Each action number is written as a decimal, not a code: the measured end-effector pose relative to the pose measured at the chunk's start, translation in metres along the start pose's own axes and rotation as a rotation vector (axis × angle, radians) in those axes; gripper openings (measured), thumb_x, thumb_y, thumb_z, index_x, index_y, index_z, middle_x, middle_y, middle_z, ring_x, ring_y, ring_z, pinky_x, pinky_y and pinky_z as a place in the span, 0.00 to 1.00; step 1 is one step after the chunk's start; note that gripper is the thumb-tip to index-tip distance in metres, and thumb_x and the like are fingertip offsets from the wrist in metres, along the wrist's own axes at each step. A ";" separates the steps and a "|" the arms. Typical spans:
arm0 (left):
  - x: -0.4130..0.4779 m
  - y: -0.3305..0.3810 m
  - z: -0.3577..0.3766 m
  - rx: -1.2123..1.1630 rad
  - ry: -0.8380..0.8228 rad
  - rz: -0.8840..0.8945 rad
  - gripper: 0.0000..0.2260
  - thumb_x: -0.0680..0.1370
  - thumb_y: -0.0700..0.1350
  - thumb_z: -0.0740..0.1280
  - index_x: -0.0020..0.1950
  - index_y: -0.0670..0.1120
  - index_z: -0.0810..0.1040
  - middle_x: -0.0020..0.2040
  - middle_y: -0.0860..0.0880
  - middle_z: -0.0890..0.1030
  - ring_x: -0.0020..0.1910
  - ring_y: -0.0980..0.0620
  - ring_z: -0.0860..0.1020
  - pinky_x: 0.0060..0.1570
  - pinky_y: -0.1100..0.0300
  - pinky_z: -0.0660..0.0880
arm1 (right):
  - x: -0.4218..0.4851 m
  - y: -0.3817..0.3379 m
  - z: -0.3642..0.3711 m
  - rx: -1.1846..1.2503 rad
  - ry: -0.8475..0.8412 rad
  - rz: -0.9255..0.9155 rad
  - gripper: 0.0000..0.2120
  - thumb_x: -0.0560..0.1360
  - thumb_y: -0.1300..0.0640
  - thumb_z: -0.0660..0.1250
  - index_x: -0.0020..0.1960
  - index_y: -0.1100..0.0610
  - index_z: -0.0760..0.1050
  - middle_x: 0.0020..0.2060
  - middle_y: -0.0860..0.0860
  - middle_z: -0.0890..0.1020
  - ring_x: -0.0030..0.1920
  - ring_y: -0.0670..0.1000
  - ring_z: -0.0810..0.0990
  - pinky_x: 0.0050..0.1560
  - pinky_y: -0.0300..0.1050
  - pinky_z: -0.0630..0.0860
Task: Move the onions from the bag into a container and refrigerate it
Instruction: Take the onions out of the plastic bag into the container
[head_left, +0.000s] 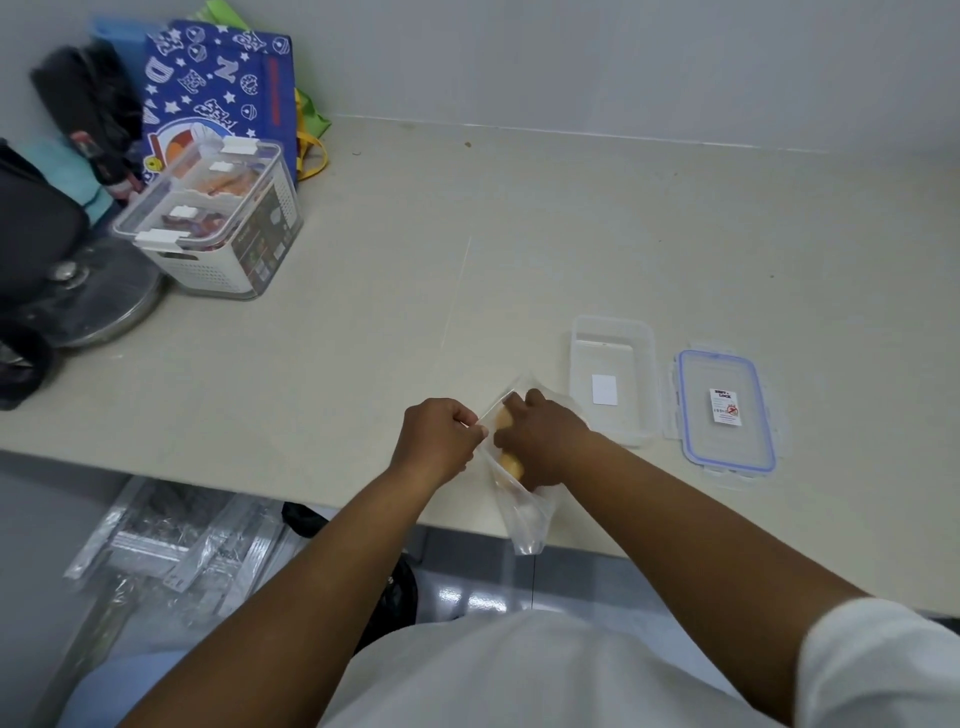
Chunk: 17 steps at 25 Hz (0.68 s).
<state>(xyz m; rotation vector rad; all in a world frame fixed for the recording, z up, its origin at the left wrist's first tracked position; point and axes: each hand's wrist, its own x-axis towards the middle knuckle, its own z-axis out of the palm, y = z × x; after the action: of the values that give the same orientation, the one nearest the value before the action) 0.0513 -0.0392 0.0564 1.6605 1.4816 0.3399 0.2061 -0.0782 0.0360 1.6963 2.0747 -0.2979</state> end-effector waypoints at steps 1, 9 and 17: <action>0.000 -0.001 0.000 -0.003 0.005 -0.003 0.03 0.72 0.44 0.73 0.41 0.46 0.81 0.37 0.48 0.83 0.31 0.52 0.82 0.30 0.61 0.80 | 0.004 -0.001 -0.001 -0.020 -0.003 0.002 0.25 0.64 0.41 0.73 0.59 0.47 0.76 0.67 0.57 0.66 0.65 0.63 0.65 0.50 0.52 0.79; 0.003 -0.006 -0.002 -0.008 0.009 -0.015 0.04 0.73 0.45 0.72 0.44 0.46 0.82 0.38 0.48 0.83 0.32 0.53 0.82 0.36 0.57 0.82 | 0.007 0.006 0.015 -0.047 -0.037 -0.058 0.13 0.70 0.52 0.69 0.55 0.48 0.78 0.74 0.59 0.60 0.65 0.64 0.66 0.51 0.55 0.79; 0.005 -0.006 0.003 -0.026 0.006 -0.018 0.03 0.72 0.45 0.72 0.41 0.47 0.81 0.35 0.49 0.83 0.28 0.56 0.82 0.31 0.61 0.80 | -0.021 0.019 -0.003 0.078 0.068 -0.124 0.23 0.67 0.49 0.73 0.61 0.51 0.75 0.70 0.58 0.66 0.70 0.64 0.65 0.59 0.54 0.75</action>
<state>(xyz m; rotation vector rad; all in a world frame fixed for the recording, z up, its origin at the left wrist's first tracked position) 0.0506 -0.0363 0.0487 1.6258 1.4894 0.3529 0.2266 -0.0911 0.0503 1.6452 2.2504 -0.3689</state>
